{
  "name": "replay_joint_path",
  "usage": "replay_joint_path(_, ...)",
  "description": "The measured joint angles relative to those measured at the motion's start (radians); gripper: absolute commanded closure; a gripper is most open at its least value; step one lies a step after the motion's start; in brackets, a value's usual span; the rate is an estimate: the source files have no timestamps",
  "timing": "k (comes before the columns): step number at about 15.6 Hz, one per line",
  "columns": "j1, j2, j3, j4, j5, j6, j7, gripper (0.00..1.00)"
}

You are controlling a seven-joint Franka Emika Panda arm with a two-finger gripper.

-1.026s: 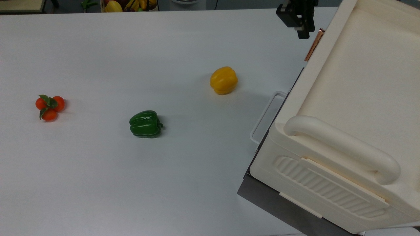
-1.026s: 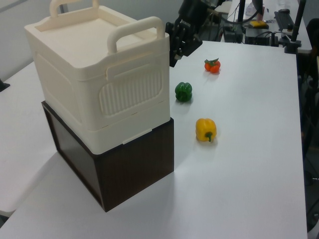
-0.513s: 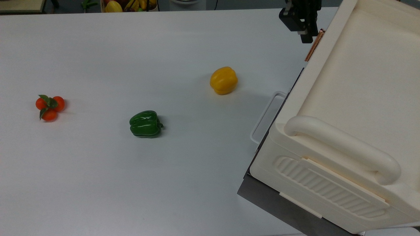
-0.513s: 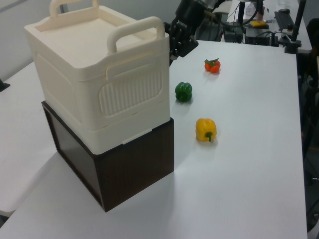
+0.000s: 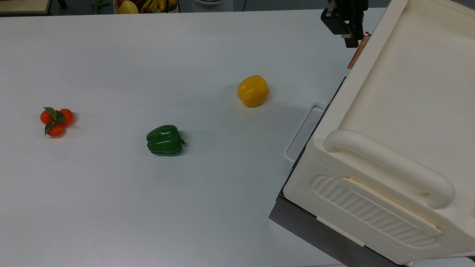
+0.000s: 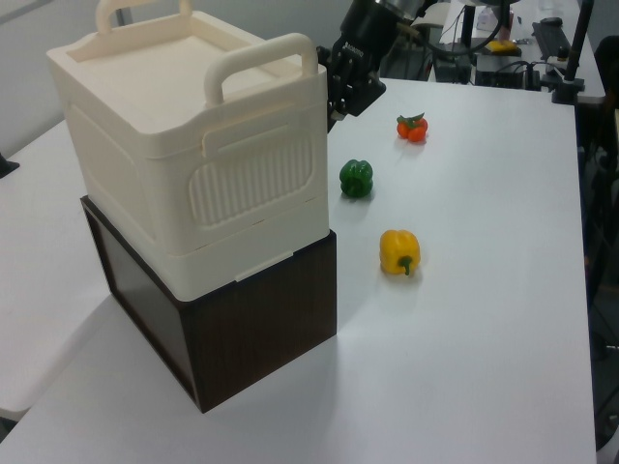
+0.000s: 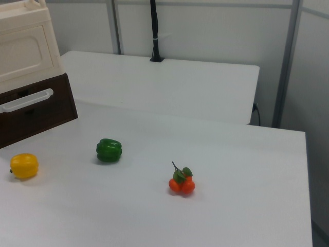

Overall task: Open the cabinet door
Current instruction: 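Close the gripper on the door's orange handle strip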

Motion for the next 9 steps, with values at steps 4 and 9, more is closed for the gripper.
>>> replay_joint_path(4, 0.000, 0.009, 0.018, 0.000, -0.001, 0.024, 0.000, 0.97)
replay_joint_path(9, -0.002, 0.010, 0.018, 0.001, 0.001, 0.024, 0.000, 1.00)
